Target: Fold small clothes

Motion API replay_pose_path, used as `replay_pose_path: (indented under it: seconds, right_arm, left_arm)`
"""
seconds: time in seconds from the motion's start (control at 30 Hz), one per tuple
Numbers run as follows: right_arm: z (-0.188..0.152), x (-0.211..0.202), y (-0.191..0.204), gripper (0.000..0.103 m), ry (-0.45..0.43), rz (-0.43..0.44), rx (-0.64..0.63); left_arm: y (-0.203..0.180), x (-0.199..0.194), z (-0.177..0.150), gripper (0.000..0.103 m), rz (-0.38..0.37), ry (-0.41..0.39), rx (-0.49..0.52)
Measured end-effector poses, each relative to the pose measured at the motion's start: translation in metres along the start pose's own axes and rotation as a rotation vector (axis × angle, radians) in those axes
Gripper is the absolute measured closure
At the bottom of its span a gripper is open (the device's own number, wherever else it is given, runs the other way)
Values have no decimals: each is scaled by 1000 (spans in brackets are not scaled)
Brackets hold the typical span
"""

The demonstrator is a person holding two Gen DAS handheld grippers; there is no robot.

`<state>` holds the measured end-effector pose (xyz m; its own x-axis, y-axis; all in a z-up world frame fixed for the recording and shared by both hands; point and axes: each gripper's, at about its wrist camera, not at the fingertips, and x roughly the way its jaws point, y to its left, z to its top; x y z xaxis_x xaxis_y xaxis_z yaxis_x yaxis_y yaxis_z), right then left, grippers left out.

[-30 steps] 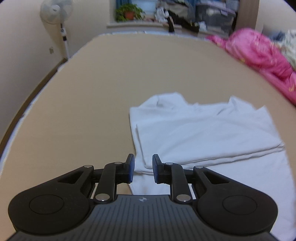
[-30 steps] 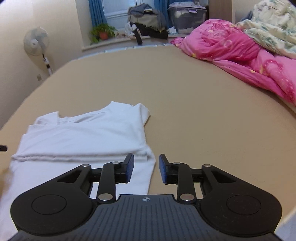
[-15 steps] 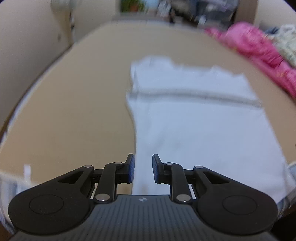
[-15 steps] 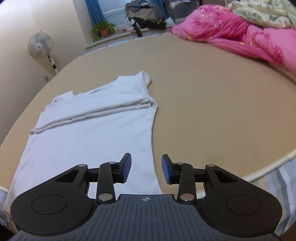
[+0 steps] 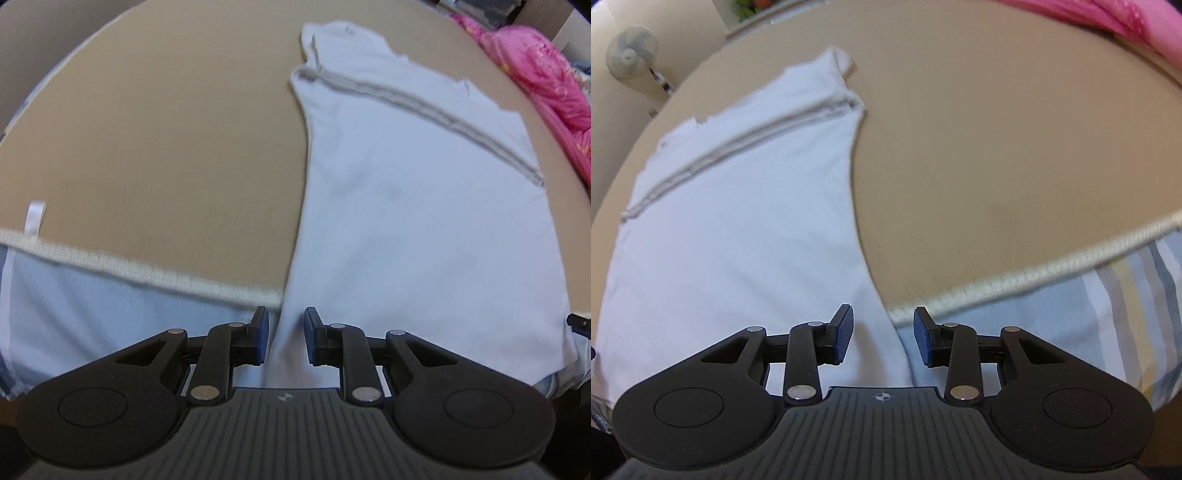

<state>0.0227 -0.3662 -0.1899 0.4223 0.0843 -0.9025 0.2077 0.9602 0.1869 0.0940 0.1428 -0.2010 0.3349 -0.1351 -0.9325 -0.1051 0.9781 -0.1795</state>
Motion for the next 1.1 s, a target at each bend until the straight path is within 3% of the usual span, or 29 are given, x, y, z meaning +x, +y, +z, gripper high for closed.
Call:
replay_pose_path:
  seconds: [0.3, 0.53, 0.6, 0.67, 0.7, 0.87, 1.1]
  right_arm:
    - [-10, 7, -1, 65, 62, -13, -22]
    - [-16, 4, 2, 67, 90, 6, -65]
    - [-17, 4, 1, 80, 96, 20, -64]
    - [-17, 3, 0, 95, 99, 39, -62]
    - [-17, 2, 0, 97, 95, 46, -62]
    - [-13, -10, -3, 98, 34, 87, -41]
    - [7, -53, 3, 98, -155, 201, -34]
  left_arm:
    - [5, 6, -19, 80, -9, 69, -22]
    - [4, 7, -23, 81, 2, 77, -11]
    - [2, 7, -25, 83, 8, 75, 0]
    - [-2, 9, -22, 94, 9, 71, 12]
    - [-4, 9, -22, 96, 6, 68, 18]
    - [-9, -5, -25, 97, 6, 12, 37]
    - [-21, -56, -22, 97, -64, -180, 93]
